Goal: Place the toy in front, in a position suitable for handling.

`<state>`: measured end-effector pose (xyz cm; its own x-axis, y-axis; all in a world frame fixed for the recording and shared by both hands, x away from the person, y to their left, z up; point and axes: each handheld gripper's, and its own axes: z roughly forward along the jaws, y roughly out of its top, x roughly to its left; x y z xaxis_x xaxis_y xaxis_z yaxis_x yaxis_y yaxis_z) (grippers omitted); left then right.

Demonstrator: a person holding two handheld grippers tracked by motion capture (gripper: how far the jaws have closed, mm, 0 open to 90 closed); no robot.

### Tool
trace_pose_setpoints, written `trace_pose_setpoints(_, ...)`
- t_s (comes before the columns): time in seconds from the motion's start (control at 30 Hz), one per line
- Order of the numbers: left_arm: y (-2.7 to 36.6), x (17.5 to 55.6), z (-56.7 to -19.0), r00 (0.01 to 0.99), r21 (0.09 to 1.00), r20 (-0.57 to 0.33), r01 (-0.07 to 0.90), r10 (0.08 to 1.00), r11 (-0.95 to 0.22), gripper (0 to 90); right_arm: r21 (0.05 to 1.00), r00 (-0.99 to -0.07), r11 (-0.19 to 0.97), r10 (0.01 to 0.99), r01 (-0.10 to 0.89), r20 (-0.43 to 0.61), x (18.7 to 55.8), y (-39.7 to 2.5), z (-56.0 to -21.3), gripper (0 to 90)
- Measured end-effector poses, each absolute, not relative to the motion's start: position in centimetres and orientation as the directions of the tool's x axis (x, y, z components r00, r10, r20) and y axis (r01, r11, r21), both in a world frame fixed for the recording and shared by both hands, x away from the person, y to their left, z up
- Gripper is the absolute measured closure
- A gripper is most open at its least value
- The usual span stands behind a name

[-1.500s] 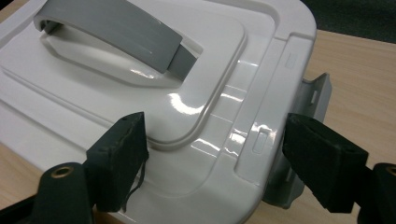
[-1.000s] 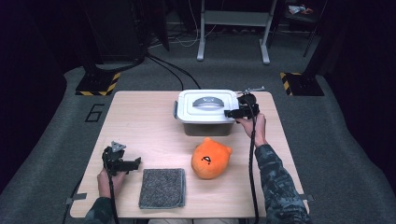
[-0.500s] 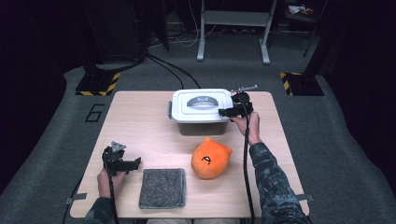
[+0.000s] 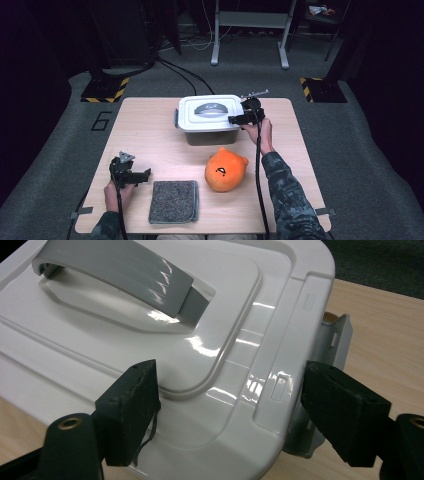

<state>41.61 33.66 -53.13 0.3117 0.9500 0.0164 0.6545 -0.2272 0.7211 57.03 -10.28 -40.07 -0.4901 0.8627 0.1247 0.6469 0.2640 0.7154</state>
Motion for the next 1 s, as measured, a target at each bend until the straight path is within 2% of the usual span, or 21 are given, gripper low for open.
trace_pose_setpoints(0.57,33.7,41.6,-53.1,0.312,0.721,0.017,0.654,0.950,-0.228,0.6,0.721,-0.488,0.254,0.863,0.645,0.132,57.4,-8.2,-40.1,22.8)
trace_pose_setpoints(0.63,33.7,41.6,-53.1,0.312,0.721,0.017,0.654,0.950,-0.228,0.6,0.724,-0.495,0.265,0.861,0.637,0.121,57.4,-8.0,-40.1,20.3)
trace_pose_setpoints(0.7,33.7,41.6,-53.1,0.312,0.722,0.018,0.653,0.950,-0.228,0.7,0.712,-0.506,0.297,0.858,0.637,0.094,57.4,-8.0,-39.9,13.2)
trace_pose_setpoints(1.0,33.6,41.7,-53.2,0.308,0.727,0.010,0.651,0.951,-0.219,0.6,0.782,-0.517,0.269,0.852,0.563,0.079,54.2,-11.9,-37.5,12.8)
